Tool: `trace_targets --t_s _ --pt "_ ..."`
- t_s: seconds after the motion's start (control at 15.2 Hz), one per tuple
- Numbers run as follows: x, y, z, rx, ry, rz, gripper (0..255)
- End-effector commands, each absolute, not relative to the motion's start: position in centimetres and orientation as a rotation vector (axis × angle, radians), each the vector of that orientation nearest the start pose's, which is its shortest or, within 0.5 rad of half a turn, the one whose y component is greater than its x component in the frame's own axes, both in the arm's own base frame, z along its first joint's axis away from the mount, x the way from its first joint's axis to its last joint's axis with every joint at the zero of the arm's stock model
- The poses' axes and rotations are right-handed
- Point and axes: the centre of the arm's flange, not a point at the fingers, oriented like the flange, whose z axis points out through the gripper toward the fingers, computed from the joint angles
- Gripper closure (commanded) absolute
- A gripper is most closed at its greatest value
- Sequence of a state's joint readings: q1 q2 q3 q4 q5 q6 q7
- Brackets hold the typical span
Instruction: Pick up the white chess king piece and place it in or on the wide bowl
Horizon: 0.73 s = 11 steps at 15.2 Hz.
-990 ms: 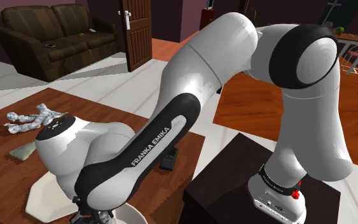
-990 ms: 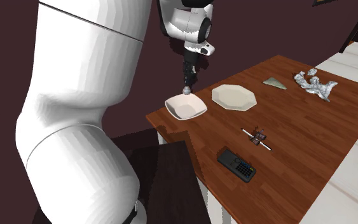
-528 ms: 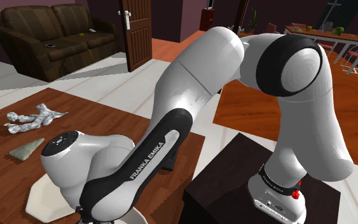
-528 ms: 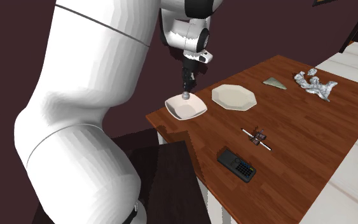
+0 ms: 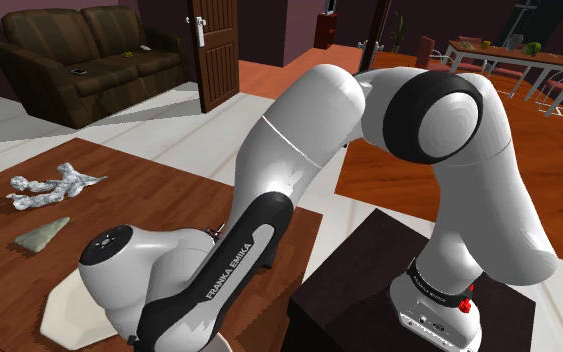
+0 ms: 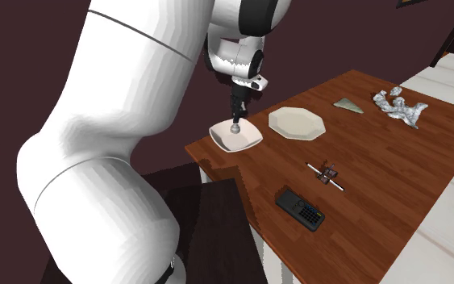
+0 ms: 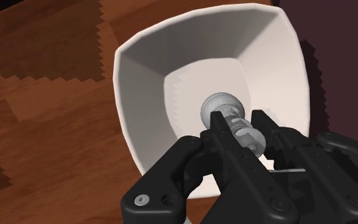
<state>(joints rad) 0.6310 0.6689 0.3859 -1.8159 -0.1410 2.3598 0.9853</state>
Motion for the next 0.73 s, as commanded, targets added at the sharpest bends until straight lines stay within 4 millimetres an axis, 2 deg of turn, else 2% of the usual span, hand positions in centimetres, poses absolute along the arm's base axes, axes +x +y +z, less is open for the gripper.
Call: trace_targets --t_s 0.0,0.53,0.59,0.66 --pt "35.14 53.67 17.46 -3.111 -0.107 0.246 255" --pt "35.14 53.67 17.23 -3.111 -0.107 0.246 255" --pt "35.14 53.67 17.23 -3.111 -0.107 0.246 0" --pt "35.14 53.67 17.23 -3.111 -0.107 0.246 0"
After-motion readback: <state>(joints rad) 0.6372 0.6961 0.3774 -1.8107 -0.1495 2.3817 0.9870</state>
